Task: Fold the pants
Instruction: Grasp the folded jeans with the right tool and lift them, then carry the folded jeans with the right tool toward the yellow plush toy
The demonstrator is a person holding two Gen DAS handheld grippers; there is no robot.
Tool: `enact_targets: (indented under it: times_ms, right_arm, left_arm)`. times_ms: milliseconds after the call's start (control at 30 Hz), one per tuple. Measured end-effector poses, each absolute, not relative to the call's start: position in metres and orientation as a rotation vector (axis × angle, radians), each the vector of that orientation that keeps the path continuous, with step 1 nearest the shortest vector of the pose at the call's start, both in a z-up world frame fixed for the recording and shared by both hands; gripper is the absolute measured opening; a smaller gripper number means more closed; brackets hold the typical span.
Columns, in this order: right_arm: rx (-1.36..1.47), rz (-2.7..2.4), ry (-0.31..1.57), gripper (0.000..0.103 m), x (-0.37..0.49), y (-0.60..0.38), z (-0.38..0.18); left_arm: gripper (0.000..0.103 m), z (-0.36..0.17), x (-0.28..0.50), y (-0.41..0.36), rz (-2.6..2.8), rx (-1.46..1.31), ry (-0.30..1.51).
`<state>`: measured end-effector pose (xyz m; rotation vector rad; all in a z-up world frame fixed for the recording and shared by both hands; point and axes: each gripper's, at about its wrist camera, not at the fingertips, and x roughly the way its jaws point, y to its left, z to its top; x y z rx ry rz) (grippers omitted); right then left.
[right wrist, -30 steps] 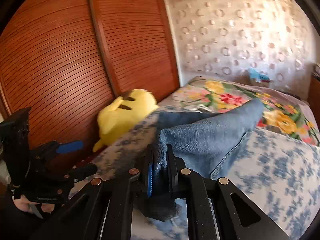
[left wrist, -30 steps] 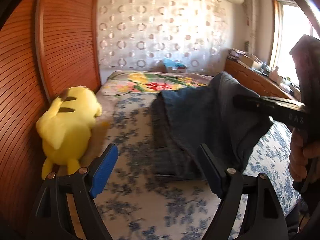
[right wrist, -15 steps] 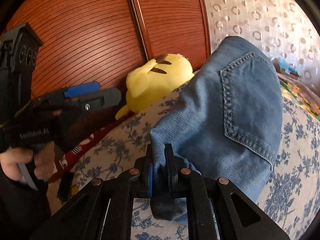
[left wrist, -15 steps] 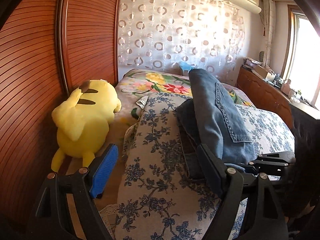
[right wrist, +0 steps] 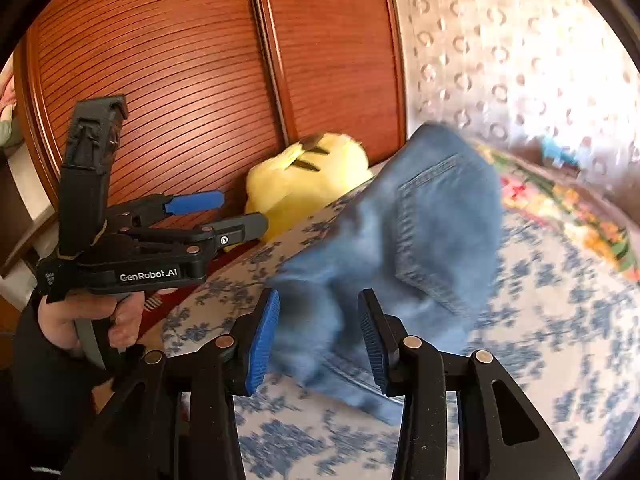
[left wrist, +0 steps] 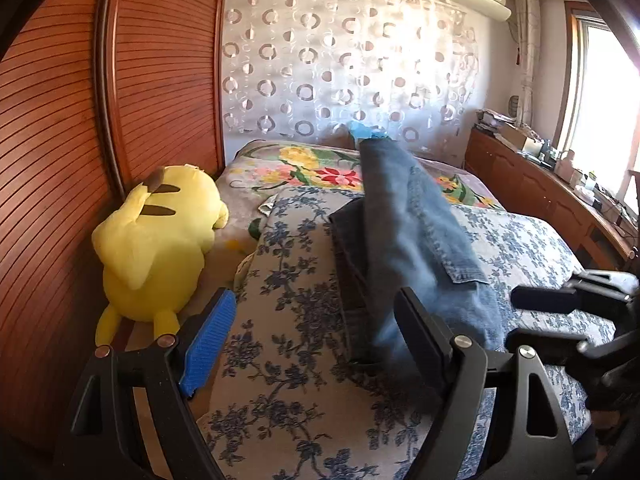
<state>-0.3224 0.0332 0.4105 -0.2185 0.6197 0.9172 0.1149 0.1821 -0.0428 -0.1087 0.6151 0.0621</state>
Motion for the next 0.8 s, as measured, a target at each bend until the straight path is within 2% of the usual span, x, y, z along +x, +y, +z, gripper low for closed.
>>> enact_targets:
  times_ms: [167, 700, 800]
  right_arm:
    - [-0.241, 0.842, 0.584, 0.043, -0.322, 0.020, 0.412]
    - [-0.208, 0.737, 0.629, 0.043, -0.316, -0.001, 0.407]
    - [-0.205, 0.734, 0.633, 0.047, -0.311, 0.000, 0.407]
  left_arm:
    - [0.082, -0.042, 0.120, 0.169, 0.036, -0.094, 0.619]
    - [0.082, -0.048, 0.135, 0.141, -0.020, -0.040, 0.658]
    - [0.082, -0.047, 0.140, 0.140, -0.024, -0.038, 0.657]
